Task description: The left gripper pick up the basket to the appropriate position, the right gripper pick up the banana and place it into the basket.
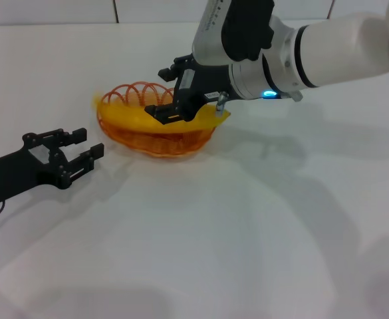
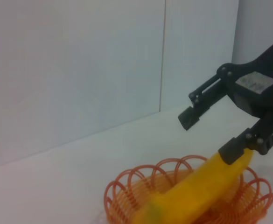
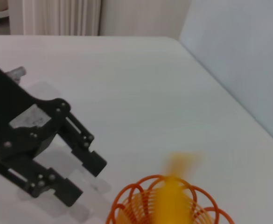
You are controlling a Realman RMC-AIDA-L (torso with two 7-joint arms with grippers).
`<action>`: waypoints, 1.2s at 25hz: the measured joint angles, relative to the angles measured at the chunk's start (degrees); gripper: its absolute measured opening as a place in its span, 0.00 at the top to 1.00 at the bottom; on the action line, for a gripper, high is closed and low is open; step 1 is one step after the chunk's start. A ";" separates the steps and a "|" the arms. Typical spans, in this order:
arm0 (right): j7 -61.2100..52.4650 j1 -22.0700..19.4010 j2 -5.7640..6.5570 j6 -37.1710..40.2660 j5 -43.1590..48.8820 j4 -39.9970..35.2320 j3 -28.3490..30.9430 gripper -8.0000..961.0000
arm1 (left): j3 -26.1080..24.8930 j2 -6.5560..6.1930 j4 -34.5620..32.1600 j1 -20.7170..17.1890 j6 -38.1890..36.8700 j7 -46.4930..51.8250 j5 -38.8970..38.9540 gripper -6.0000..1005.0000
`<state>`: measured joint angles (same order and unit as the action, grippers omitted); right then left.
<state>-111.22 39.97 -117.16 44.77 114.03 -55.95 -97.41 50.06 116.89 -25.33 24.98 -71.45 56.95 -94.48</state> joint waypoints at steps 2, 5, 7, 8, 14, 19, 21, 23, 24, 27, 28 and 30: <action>0.27 -0.51 0.01 -0.07 -0.25 -0.61 -0.01 0.44 | 0.03 -0.01 -0.01 -0.13 0.00 0.00 -0.04 0.54; 0.49 -2.48 0.22 0.92 -0.40 -3.33 0.60 0.31 | 0.04 -0.09 -0.06 -0.65 0.00 0.00 -0.05 0.54; 0.96 -4.95 0.31 2.87 -0.62 -6.24 2.19 0.23 | 0.04 -0.09 -0.09 -0.79 -0.01 0.00 -0.07 0.54; 1.58 -6.13 0.36 4.05 -0.84 -7.33 3.14 0.20 | 0.04 -0.09 -0.11 -0.79 0.00 0.00 -0.07 0.54; 14.64 -11.98 0.50 16.17 -11.85 -6.69 14.06 0.07 | -0.32 -0.05 0.05 -0.88 0.76 -0.67 0.06 0.54; 22.70 -12.68 0.62 25.31 -14.47 1.99 24.86 0.08 | -0.08 0.06 0.09 -0.90 1.27 -0.81 0.26 0.54; 25.60 -12.29 0.98 27.65 -14.53 7.05 29.24 0.08 | -0.13 0.08 0.11 -0.90 1.29 -0.83 0.27 0.54; 28.06 -12.04 1.48 29.44 -14.53 11.28 32.76 0.08 | -0.23 0.08 0.11 -0.90 1.30 -0.84 0.29 0.54; 29.29 -11.99 1.70 30.11 -14.53 13.09 34.30 0.08 | -0.27 0.09 0.11 -0.90 1.31 -0.84 0.29 0.54; 31.74 -12.73 1.82 30.58 -14.35 16.64 36.56 0.08 | -0.36 0.16 0.11 -0.90 1.31 -0.86 0.38 0.54; 32.01 -13.06 1.82 30.49 -14.24 17.03 36.62 0.08 | -0.37 0.18 0.11 -0.90 1.32 -0.87 0.40 0.54; 32.25 -13.59 1.83 30.29 -14.09 17.57 36.68 0.08 | -0.38 0.19 0.11 -0.90 1.32 -0.88 0.42 0.54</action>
<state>-78.97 26.38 -115.33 75.06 99.94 -38.38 -60.74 49.68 117.08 -25.22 24.08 -70.13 56.07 -94.06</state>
